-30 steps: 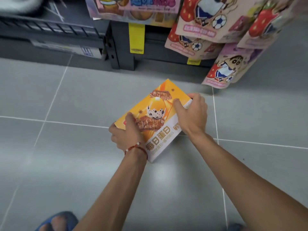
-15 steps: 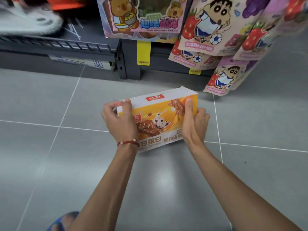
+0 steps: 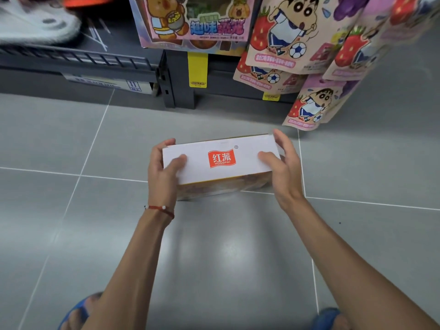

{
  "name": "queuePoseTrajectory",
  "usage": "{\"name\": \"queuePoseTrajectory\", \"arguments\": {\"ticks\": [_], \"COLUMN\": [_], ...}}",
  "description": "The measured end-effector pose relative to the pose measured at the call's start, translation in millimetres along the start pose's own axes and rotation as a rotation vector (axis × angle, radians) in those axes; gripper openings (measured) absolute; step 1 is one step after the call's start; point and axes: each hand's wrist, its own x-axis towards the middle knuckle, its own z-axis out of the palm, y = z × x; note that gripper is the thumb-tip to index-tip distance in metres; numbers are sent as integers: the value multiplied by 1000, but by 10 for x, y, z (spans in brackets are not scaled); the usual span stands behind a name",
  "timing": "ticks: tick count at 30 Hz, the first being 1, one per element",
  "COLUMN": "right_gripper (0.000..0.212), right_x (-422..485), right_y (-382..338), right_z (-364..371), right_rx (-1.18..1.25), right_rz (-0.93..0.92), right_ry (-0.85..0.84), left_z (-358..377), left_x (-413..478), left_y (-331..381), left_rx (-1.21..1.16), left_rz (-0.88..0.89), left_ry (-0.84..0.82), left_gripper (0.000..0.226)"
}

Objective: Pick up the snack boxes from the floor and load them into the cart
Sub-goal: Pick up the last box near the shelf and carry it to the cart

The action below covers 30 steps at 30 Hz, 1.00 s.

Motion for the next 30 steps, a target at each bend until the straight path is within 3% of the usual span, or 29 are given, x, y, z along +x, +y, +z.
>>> {"name": "queuePoseTrajectory", "arguments": {"ticks": [6,11,16,22,30], "right_gripper": [47,35,31,30,29], "right_x": [146,224,91,-435,-1289], "right_y": [-59,5,-195,-1031,-3020], "right_z": [31,115,129,-60,-388], "right_rx": [-236,-274,-265,-267,-300], "right_rz": [-126,-249,-162,-49,81], "right_ry": [-135,-13,63,65,-11], "left_z": [-19,59,67,-74,-438], "left_x": [-42,5,-54,-461,-1370], "left_y": [-78,-105,127,1002,2970], "left_rx": [214,234,265,336,333], "left_rz": [193,248,199,125,-28], "left_ry": [17,77,104,73,113], "left_gripper": [52,28,21,17,12]}}
